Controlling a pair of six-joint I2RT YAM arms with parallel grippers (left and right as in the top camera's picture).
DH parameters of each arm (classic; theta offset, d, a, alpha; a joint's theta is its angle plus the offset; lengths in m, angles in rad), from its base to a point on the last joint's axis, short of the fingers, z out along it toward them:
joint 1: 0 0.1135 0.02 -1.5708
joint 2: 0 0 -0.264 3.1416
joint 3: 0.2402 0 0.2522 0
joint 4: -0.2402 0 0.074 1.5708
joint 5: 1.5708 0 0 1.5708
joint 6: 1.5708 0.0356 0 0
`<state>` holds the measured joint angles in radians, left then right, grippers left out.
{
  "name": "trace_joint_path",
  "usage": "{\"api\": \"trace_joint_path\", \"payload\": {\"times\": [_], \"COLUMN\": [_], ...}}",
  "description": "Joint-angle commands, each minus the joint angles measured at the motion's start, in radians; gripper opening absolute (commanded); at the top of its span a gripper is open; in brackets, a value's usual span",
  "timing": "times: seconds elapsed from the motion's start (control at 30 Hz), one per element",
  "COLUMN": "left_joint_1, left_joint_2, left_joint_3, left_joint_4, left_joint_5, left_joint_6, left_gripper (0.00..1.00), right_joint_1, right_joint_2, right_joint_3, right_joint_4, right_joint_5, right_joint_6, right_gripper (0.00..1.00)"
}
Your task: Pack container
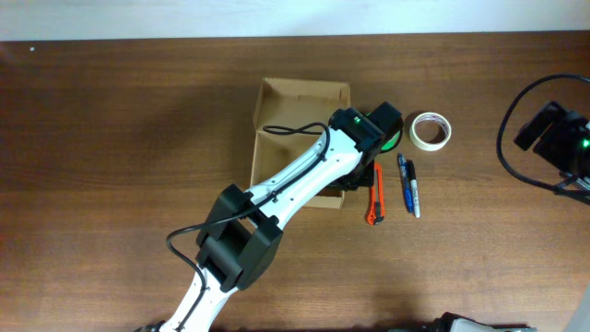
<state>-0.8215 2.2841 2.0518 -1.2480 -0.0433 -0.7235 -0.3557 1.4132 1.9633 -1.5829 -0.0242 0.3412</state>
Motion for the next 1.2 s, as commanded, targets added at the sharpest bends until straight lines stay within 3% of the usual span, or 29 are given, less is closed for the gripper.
{"api": "trace_joint_path", "payload": {"times": [0.0,0.43,0.47,0.53,0.7,0.97,1.17], "left_joint_1": [0.008,0.046,0.046,0.046,0.046,0.046,0.06], "left_joint_2": [0.001,0.024,0.024,0.024,0.024,0.023,0.023], "left_joint_3": [0.008,0.008,0.008,0.008,0.008,0.055,0.261], "left_joint_4": [0.03,0.037,0.037,0.037,0.04,0.034,-0.091], "left_joint_5": [-0.034,-0.022,-0.022,-0.022,-0.025,-0.078,-0.187], "left_joint_6": [-0.021,-0.02,-0.02,-0.017,-0.009,0.046,0.105], "left_gripper": [0.02,0.02,0.04,0.21,0.49,0.5,0.54], "right_joint_1": [-0.004,-0.004,-0.004,-0.004,-0.004,-0.004,-0.004], "right_joint_2": [0.003,0.003,0.003,0.003,0.003,0.004,0.004], "right_joint_3": [-0.002,-0.013,-0.018,-0.028,-0.041,-0.041,-0.041], "right_joint_4": [0.0,0.0,0.001,0.001,0.008,0.012,0.016], "right_joint_5": [-0.014,-0.014,-0.014,-0.014,-0.014,-0.013,-0.011], "right_joint_6": [0.008,0.008,0.008,0.008,0.008,0.008,0.007], "right_gripper": [0.99,0.99,0.99,0.99,0.99,0.99,0.99]}}
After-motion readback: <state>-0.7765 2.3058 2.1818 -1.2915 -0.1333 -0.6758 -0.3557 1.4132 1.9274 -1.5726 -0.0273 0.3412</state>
